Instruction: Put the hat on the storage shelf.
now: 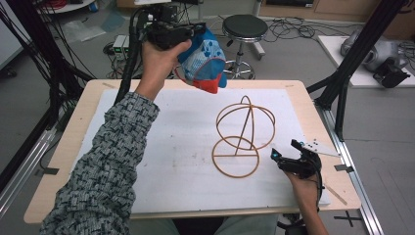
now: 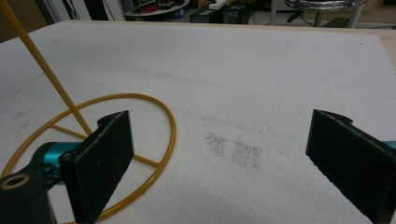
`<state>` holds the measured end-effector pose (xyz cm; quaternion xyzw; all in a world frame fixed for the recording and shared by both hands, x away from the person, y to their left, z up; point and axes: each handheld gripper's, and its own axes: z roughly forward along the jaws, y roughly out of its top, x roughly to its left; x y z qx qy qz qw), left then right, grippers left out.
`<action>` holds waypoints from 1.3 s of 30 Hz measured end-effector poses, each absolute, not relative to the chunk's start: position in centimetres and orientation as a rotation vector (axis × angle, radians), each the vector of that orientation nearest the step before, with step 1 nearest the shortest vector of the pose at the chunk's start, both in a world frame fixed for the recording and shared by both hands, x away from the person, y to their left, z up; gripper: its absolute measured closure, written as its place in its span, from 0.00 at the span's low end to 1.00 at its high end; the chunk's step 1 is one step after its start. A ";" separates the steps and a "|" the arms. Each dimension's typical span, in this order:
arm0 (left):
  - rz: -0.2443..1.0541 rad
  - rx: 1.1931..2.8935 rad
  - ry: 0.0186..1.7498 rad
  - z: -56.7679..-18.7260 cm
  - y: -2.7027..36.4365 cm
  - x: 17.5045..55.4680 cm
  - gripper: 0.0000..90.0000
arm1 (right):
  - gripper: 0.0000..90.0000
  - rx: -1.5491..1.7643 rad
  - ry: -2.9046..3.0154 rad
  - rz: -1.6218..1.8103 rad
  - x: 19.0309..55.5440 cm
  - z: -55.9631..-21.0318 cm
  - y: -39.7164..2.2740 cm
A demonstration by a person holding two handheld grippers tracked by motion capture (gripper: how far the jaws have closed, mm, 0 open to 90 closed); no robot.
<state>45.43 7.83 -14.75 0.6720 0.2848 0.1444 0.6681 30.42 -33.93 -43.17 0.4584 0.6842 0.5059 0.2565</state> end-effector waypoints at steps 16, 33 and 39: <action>0.220 1.503 0.496 -11.8 2.1 43.5 0.97 | 0.07 1.251 1.861 1.368 30.4 -43.3 -34.1; 0.090 1.642 0.406 -13.4 -0.7 42.0 0.97 | 0.07 1.266 1.866 1.366 30.5 -43.3 -34.1; 0.073 1.728 0.377 -14.4 -0.9 41.8 0.97 | 0.07 1.275 1.867 1.366 30.4 -43.3 -34.1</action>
